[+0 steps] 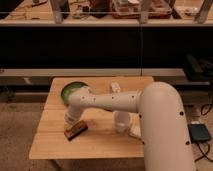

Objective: Push the eraser across the table

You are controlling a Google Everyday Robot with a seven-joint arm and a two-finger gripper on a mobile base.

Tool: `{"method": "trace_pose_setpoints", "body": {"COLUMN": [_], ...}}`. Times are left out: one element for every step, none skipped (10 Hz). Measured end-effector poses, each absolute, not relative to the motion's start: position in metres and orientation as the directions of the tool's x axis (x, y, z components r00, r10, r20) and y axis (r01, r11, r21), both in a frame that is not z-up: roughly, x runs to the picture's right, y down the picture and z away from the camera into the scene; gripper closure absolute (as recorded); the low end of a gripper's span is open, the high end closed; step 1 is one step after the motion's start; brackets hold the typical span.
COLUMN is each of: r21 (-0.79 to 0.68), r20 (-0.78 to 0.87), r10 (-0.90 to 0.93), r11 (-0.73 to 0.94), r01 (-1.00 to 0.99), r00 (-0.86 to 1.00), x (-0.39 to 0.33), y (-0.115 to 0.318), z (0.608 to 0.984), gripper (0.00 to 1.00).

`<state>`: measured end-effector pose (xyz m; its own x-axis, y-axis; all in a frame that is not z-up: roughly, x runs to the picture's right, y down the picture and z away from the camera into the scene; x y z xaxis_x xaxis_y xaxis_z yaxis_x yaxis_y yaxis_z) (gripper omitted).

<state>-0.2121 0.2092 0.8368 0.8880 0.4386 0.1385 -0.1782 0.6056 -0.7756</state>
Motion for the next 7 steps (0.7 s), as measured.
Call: {"method": "trace_pose_setpoints", "body": {"r21": [-0.774, -0.772, -0.771, -0.768, -0.763, -0.761, -0.758], "r20": [0.133, 0.126, 0.118, 0.109, 0.104, 0.101, 0.099], "r10": [0.442, 0.447, 0.453, 0.461, 0.462, 0.472, 0.481], "r11": [0.605, 0.604, 0.603, 0.602, 0.605, 0.603, 0.604], "r01": [-0.186, -0.196, -0.207, -0.220, -0.227, -0.238, -0.248], "r00": [0.887, 0.885, 0.884, 0.881, 0.881, 0.876, 0.871], "x": [-0.207, -0.201, -0.194, -0.184, -0.178, -0.172, -0.167], "y": [0.211, 0.212, 0.214, 0.216, 0.217, 0.217, 0.216], "z": [0.835, 0.833, 0.831, 0.827, 0.826, 0.822, 0.817], "gripper": [0.91, 0.91, 0.91, 0.91, 0.91, 0.91, 0.91]}}
